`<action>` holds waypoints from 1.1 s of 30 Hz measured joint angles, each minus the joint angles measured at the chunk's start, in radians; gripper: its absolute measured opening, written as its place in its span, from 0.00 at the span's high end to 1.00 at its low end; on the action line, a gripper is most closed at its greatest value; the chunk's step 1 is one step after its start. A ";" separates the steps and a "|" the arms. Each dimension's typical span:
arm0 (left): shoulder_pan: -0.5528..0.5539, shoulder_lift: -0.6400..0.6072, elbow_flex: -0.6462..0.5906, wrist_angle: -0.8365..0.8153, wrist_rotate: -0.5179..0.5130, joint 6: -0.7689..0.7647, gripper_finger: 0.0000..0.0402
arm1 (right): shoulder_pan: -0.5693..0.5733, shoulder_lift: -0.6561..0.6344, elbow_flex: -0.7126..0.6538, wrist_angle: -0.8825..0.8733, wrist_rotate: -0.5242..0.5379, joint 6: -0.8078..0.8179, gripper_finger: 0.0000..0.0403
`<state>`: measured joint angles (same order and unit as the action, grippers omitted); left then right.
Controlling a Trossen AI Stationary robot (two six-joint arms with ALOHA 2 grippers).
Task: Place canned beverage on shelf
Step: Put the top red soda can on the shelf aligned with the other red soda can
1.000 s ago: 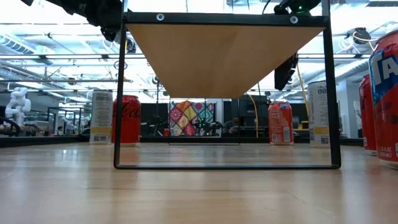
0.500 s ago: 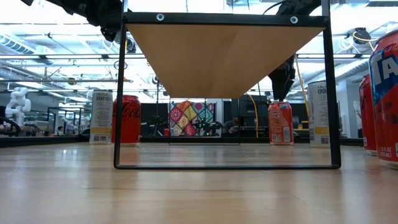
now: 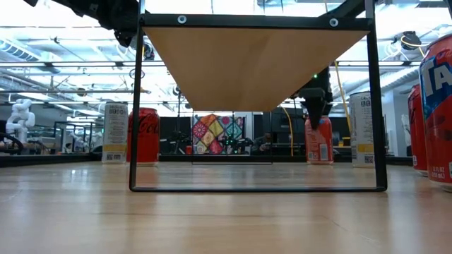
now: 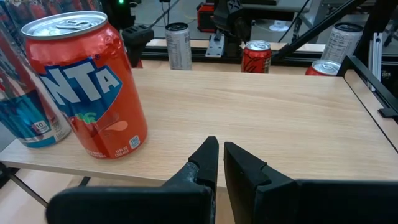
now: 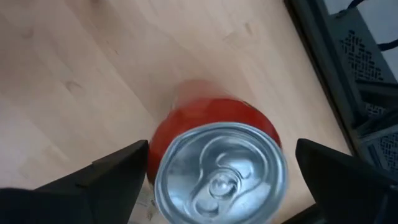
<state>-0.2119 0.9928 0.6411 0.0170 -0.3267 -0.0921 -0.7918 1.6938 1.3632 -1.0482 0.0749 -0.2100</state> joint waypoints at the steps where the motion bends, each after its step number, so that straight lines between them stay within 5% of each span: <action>1: 0.000 0.000 0.000 0.000 0.000 0.000 0.93 | 0.000 0.006 0.000 0.000 0.000 0.000 0.05; 7: 0.000 0.000 0.000 0.000 0.000 0.000 0.93 | 0.000 0.033 0.000 -0.003 -0.002 -0.001 0.09; 17: 0.000 0.000 0.000 0.000 0.000 0.000 0.93 | 0.000 0.034 0.000 -0.026 -0.001 0.015 0.32; 33: 0.000 0.000 0.000 0.009 -0.023 0.020 0.93 | 0.101 -0.130 -0.001 -0.124 0.001 0.106 0.31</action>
<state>-0.2119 0.9928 0.6411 0.0262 -0.3492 -0.0723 -0.6905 1.5636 1.3621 -1.1721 0.0754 -0.1035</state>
